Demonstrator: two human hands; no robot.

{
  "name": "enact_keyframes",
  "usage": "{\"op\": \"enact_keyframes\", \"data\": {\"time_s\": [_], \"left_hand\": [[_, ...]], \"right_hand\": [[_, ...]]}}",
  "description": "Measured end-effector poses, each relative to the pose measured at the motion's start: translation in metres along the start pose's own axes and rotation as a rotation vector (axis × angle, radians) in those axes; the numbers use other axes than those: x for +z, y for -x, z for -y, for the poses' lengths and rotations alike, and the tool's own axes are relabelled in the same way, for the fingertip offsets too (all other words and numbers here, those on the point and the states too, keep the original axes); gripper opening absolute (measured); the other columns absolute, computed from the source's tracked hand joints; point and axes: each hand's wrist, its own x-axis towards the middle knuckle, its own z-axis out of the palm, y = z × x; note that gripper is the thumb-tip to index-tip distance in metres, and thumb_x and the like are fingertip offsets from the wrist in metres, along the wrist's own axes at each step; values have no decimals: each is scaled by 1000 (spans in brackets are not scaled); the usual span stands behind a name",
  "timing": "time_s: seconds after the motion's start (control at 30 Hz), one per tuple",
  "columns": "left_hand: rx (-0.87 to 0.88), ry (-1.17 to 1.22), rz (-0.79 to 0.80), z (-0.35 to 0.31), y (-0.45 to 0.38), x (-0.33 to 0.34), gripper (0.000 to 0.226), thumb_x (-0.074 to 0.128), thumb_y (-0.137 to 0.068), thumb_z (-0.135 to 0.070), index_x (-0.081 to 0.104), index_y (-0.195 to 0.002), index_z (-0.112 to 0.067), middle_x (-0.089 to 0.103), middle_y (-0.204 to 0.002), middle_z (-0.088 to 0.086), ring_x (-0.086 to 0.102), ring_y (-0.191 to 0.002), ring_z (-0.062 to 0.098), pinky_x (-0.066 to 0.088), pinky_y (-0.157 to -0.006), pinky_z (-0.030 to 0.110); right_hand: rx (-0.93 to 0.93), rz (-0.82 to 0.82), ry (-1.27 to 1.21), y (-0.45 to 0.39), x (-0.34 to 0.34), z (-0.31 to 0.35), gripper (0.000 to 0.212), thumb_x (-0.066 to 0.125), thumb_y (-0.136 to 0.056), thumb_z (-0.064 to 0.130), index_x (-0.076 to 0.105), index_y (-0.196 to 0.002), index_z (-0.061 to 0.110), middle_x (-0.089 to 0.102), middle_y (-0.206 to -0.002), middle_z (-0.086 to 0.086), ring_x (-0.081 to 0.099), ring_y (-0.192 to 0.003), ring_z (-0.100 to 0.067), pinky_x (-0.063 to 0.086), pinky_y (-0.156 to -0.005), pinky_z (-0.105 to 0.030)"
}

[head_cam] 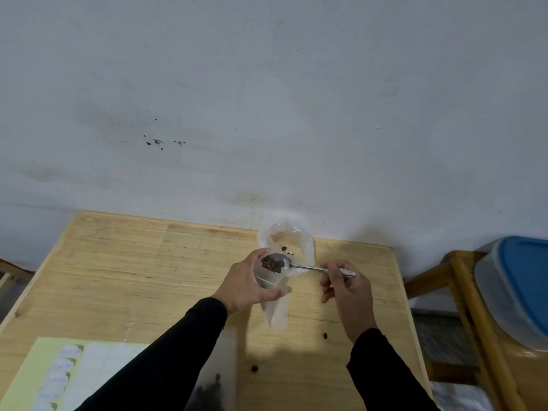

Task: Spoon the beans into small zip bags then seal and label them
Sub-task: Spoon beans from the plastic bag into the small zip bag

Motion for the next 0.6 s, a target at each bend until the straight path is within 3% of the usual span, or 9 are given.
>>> {"op": "enact_keyframes", "data": {"time_s": [0.1, 0.23, 0.43, 0.5, 0.6], "left_hand": [[-2, 12, 14, 4, -2, 1, 112, 84, -47, -63, 34, -142, -30, 53, -130, -11, 60, -108, 10, 48, -92, 21], [-11, 14, 15, 5, 2, -2, 110, 85, -50, -55, 31, -143, -31, 51, -131, -9, 61, -101, 11, 48, -81, 13], [24, 20, 36, -3, 8, -4, 114, 81, -46, -61, 32, -143, -30, 42, -145, -6, 62, -109, 25, 49, -96, 27], [32, 23, 43, -5, 8, -5, 112, 81, -47, -61, 33, -143, -30, 42, -144, -8, 59, -114, 21, 45, -96, 19], [47, 39, 34, -6, 7, -6, 103, 85, -54, -50, 35, -142, -30, 42, -132, -19, 48, -122, -1, 33, -87, -1]], "right_hand": [[-104, -1, 45, -1, -2, 7, 21, 47, -95, 4, 66, -84, 6, 56, -60, -6, 50, -48, -15, 46, -45, -25], [-128, -117, 2, -12, -9, 3, 21, 46, -96, 5, 65, -87, 8, 56, -65, -12, 51, -50, -15, 48, -46, -22], [-38, -152, 169, -31, -3, -36, 19, 52, -94, 9, 67, -95, 19, 65, -74, -3, 60, -60, -1, 52, -53, -17], [-19, -146, 188, -33, 0, -44, 22, 52, -94, 10, 66, -93, 26, 66, -75, -1, 61, -62, -3, 52, -53, -15], [20, -135, 184, -35, 2, -52, 23, 52, -94, 11, 66, -91, 30, 67, -76, -2, 62, -61, -3, 54, -56, -20]]}}
